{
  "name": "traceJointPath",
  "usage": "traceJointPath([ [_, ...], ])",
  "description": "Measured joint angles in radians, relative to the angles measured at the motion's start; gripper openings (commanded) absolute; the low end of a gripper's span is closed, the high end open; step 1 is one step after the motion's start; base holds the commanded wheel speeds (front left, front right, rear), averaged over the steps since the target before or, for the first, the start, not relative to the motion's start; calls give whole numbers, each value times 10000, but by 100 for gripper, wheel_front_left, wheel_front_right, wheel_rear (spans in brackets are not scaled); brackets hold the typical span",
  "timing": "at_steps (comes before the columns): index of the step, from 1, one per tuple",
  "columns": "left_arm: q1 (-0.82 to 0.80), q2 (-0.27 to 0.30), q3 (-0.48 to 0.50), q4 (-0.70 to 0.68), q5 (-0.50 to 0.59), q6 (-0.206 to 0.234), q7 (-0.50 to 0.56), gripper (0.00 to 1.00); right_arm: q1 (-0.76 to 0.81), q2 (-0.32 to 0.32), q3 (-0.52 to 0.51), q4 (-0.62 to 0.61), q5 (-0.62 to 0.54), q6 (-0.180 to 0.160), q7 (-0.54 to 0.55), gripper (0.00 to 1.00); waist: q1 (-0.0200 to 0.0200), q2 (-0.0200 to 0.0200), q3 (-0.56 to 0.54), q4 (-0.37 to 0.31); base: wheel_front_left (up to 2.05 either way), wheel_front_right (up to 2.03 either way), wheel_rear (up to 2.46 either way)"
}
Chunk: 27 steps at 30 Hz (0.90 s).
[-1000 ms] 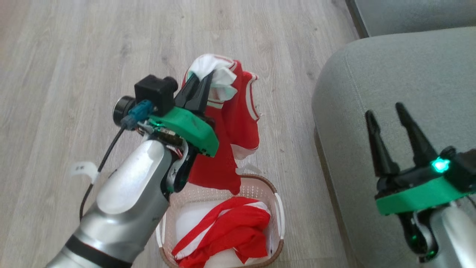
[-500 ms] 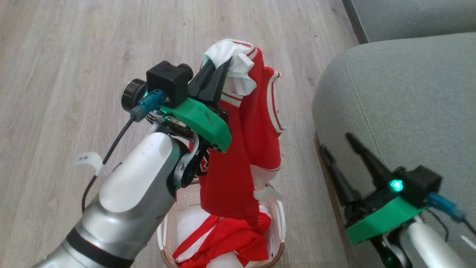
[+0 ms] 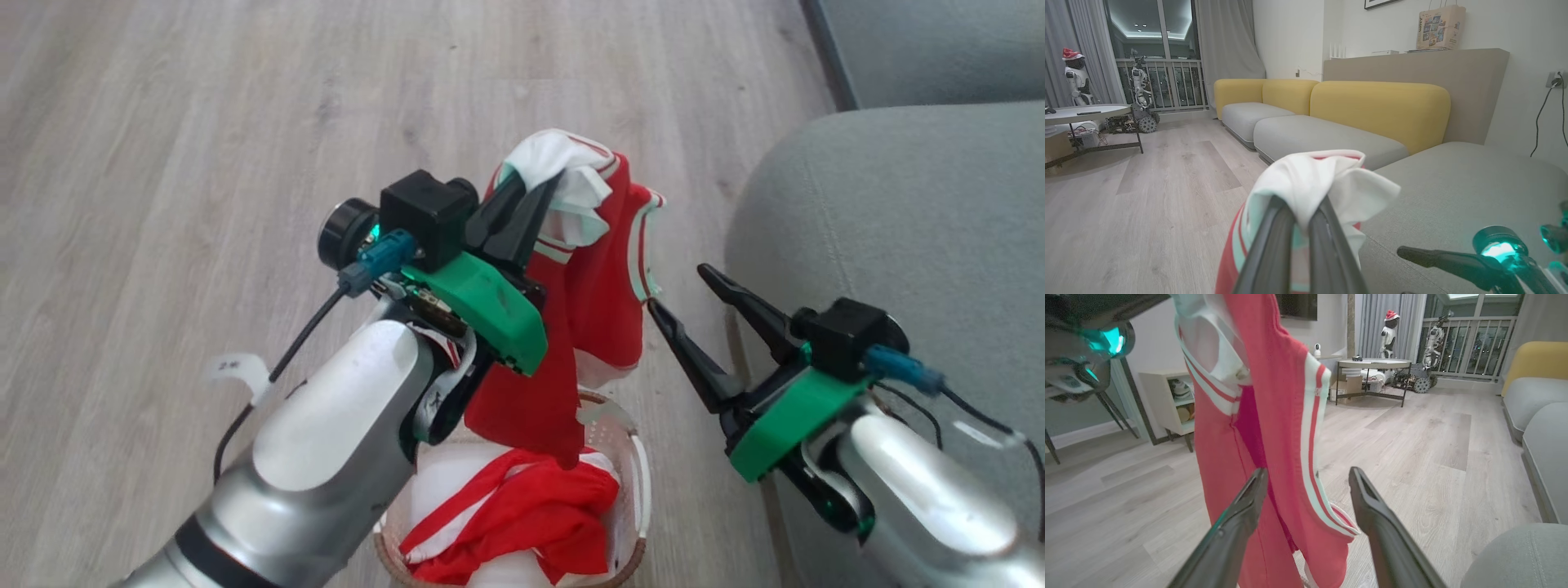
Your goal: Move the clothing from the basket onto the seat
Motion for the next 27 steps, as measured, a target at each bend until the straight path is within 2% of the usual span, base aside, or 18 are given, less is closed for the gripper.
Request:
traceJointPath([
  [10,10,-224,-295,-25,-102,-100,31,0,-1369,-21,1914,1501,1051,0,0,100,0,0,7,679,0,0,0],
  [14,12,-293,-529,-35,-107,-174,86,0,-1743,286,2966,2190,1764,0,0,100,0,0,5,995,0,0,0],
  [18,12,-357,-594,-58,-192,-182,132,0,-1936,556,3603,2637,2197,0,0,100,0,0,2,1148,0,0,0],
  [27,11,-522,-905,-297,-291,-272,305,0,-2546,1336,4401,3990,2987,0,2,100,0,0,-21,1554,0,0,0],
])
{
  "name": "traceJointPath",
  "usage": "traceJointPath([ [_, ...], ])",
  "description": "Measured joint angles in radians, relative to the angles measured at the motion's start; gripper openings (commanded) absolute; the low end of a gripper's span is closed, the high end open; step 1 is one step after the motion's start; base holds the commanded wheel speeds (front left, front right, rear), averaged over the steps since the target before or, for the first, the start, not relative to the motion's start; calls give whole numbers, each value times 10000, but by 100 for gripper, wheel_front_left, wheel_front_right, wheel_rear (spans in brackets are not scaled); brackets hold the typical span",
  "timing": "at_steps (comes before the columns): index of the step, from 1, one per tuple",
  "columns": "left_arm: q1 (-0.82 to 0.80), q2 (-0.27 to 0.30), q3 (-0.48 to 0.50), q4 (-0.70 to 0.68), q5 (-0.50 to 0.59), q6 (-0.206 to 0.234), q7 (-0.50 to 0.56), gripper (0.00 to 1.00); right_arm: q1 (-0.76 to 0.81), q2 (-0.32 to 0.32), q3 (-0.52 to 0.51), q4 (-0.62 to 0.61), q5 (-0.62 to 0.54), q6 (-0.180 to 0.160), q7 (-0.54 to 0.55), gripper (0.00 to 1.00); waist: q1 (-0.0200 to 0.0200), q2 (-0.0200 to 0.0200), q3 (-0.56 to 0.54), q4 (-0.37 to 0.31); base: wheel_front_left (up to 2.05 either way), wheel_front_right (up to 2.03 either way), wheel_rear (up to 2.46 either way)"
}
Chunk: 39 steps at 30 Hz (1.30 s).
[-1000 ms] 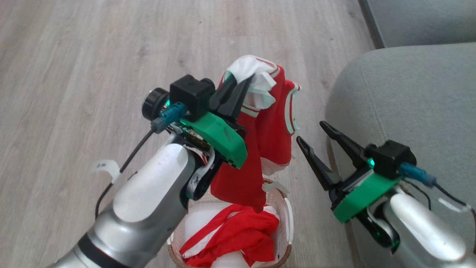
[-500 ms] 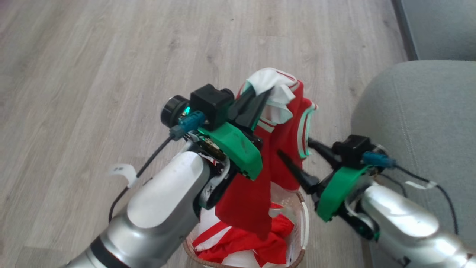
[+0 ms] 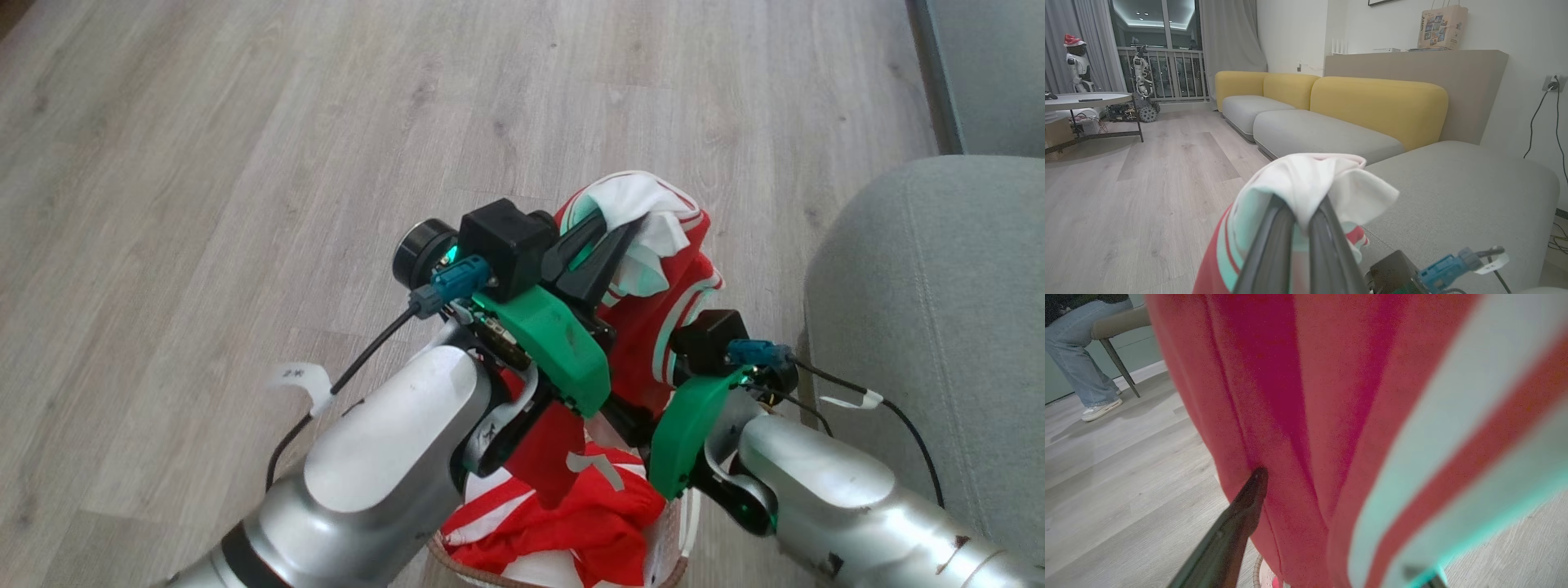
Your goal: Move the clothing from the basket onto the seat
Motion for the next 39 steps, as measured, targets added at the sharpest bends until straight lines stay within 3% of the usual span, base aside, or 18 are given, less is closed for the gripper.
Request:
traceJointPath([
  [3,0,-10,-23,-8,-52,-2,2,0,-39,40,54,247,56,0,-2,98,0,0,-17,95,0,0,0],
  [4,0,-10,-25,-8,-63,0,2,0,-64,54,42,291,56,0,-2,79,0,0,-21,112,0,0,0],
  [6,0,-10,-35,-25,-63,0,4,0,-73,102,-134,366,52,0,0,1,0,0,-11,133,0,0,0],
  [17,8,90,-27,-25,-174,36,40,0,-8,134,-1402,104,-606,0,0,0,0,0,-4,-150,0,0,0],
  [31,1225,786,297,-38,-527,464,-280,0,1457,-391,-4753,-1732,-2130,0,0,0,0,0,0,-1086,0,0,0],
  [32,1267,792,301,-42,-533,472,-297,13,1483,-435,-4972,-1891,-2226,0,0,0,0,0,3,-1157,0,0,0],
  [33,1296,796,297,-50,-591,470,-311,44,1512,-477,-5181,-2071,-2337,0,0,0,0,0,6,-1234,0,0,0],
  [34,1336,798,301,-65,-600,470,-322,100,1539,-510,-5363,-2261,-2447,0,0,0,0,0,10,-1319,0,0,0],
  [39,1482,805,282,-67,-600,502,-384,100,1582,-763,-6078,-3087,-2729,0,0,0,0,0,44,-1801,0,0,0],
])
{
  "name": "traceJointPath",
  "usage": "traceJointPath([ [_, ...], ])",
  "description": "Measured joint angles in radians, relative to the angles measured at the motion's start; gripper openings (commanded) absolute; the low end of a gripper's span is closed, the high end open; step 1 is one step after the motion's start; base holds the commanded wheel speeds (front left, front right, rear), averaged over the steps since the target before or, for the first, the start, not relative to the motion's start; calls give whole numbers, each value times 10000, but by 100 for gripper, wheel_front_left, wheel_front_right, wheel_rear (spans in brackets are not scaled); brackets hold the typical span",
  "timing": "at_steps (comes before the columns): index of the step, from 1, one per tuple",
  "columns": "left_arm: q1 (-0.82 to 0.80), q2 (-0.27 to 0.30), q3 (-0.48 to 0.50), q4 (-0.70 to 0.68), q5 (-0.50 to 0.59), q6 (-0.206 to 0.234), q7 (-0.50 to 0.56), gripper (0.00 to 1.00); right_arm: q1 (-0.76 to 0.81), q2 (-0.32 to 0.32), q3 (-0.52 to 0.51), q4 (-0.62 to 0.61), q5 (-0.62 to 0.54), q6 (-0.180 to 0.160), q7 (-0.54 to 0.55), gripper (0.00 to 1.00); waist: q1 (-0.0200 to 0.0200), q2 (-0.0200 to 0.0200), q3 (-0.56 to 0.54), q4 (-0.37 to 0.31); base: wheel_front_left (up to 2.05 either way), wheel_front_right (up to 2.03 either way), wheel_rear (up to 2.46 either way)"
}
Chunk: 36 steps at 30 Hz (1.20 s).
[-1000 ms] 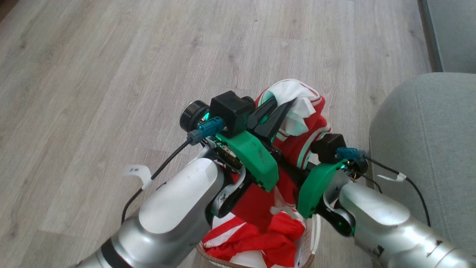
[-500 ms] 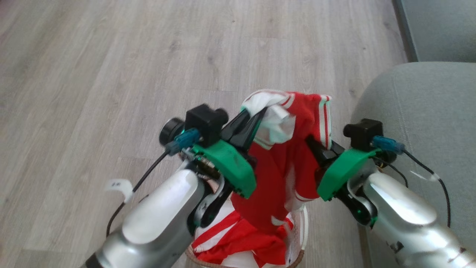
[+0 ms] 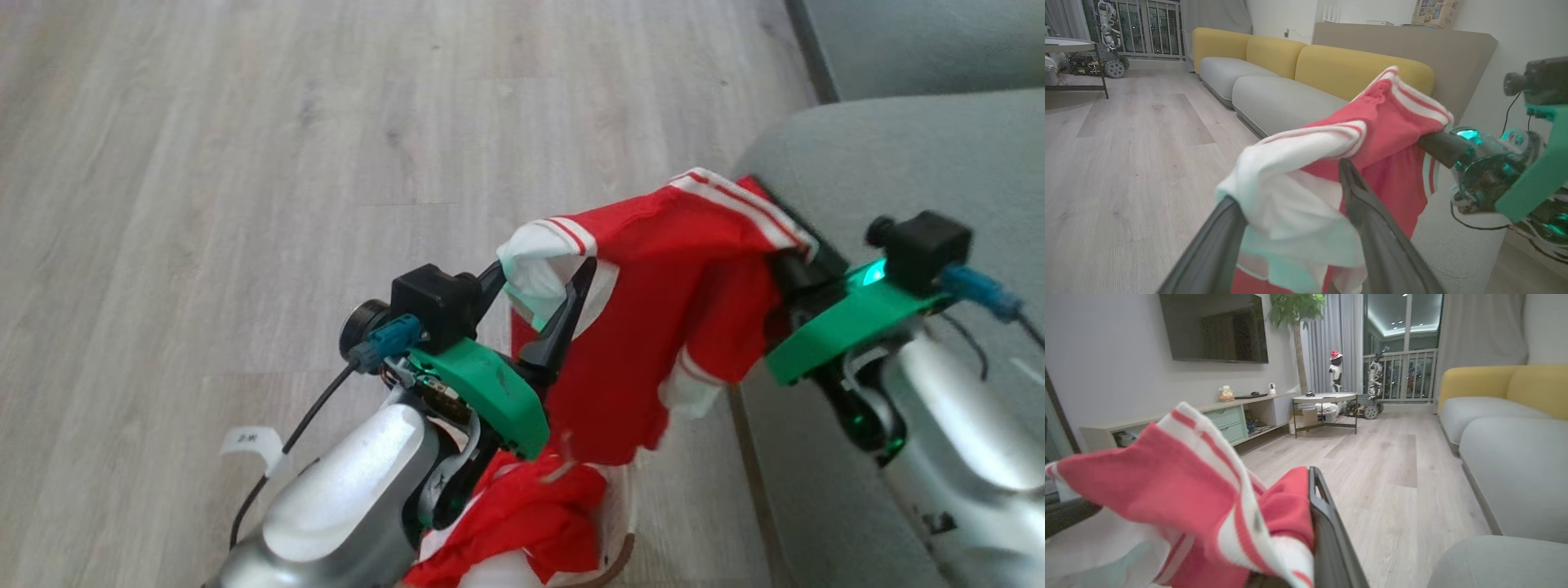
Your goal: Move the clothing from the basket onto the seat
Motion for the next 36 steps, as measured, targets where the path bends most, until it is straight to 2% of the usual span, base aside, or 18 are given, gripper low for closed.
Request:
traceJointPath([
  [11,169,82,-31,150,0,102,-261,100,60,-554,-1243,-1425,-230,0,-2,0,0,0,147,-1475,0,0,0],
  [19,180,127,-268,205,21,-88,-334,100,441,-909,-2525,-2017,-226,0,-2,0,0,0,294,-2627,0,0,0],
  [36,129,186,-330,451,222,-46,-554,100,1090,-1014,-3820,-4084,-414,0,-4,0,0,0,772,-4521,0,0,0],
])
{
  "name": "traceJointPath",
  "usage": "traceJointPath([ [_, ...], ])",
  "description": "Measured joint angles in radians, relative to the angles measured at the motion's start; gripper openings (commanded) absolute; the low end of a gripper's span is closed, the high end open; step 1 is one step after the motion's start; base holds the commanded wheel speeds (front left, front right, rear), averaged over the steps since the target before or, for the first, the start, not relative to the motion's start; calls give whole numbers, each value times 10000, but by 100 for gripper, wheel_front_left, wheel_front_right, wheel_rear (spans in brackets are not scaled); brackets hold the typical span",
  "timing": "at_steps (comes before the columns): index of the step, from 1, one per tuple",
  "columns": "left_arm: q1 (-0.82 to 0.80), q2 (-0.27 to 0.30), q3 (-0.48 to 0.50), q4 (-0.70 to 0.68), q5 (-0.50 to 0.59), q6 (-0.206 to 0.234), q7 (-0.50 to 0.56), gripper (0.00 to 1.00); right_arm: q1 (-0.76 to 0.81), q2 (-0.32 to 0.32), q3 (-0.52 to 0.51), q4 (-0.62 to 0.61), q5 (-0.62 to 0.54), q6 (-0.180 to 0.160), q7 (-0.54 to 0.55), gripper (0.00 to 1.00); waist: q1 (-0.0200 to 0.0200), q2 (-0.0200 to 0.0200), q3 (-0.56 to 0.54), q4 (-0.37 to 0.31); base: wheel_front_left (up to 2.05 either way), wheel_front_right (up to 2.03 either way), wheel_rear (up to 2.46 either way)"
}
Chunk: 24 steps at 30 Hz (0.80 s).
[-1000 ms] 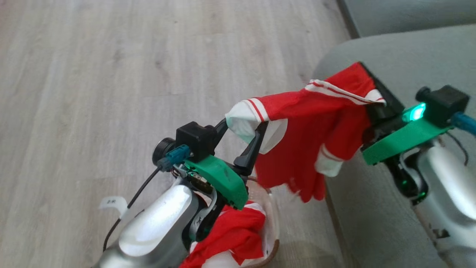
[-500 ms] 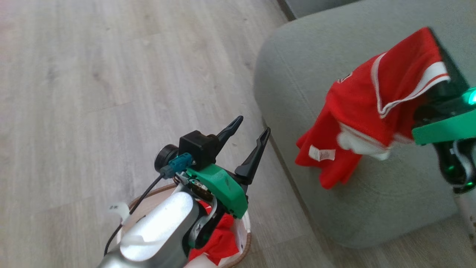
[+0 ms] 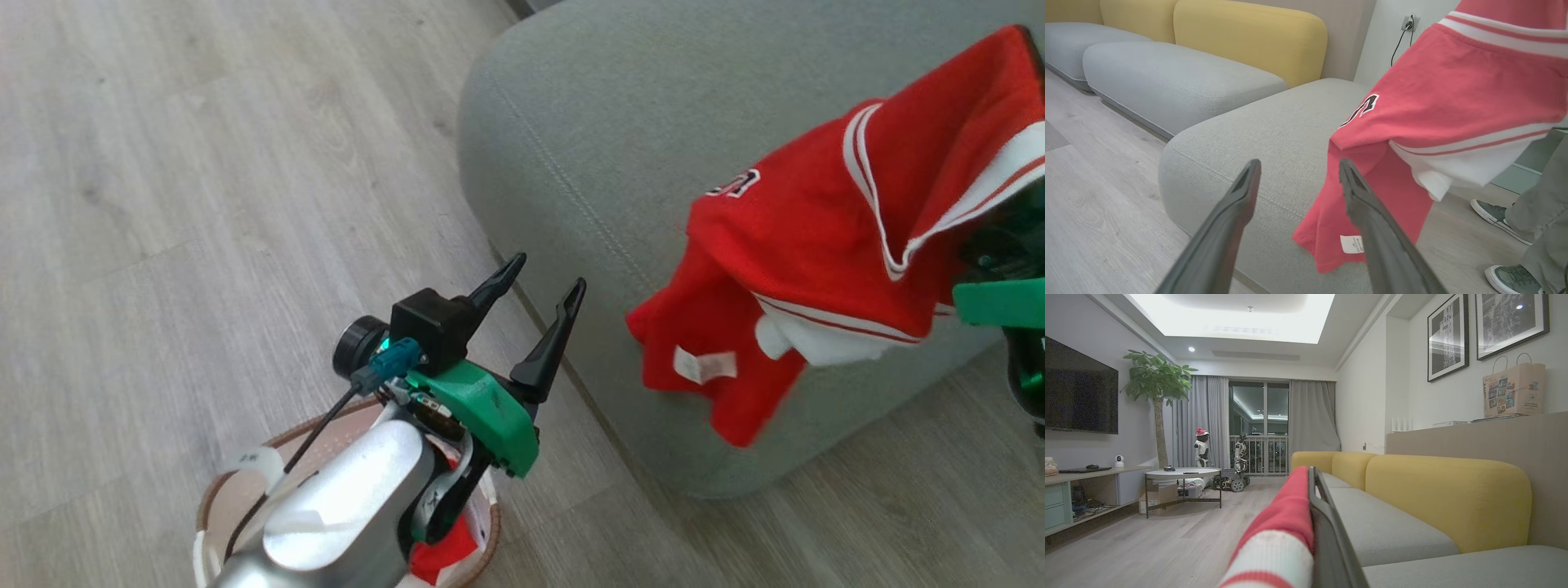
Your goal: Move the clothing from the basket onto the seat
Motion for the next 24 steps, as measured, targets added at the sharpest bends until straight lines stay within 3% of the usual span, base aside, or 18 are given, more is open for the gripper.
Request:
traceJointPath([
  [12,-120,-46,-82,221,35,2,-92,100,90,-272,111,-230,75,0,0,0,0,0,206,-289,0,0,0],
  [18,-490,-52,-230,194,209,17,-69,100,-2042,-1774,748,267,871,0,0,0,0,0,627,-115,0,0,0],
  [24,-969,-75,-316,188,456,98,151,100,-4431,-3285,1524,1547,1473,0,-2,0,0,0,1262,213,0,0,0],
])
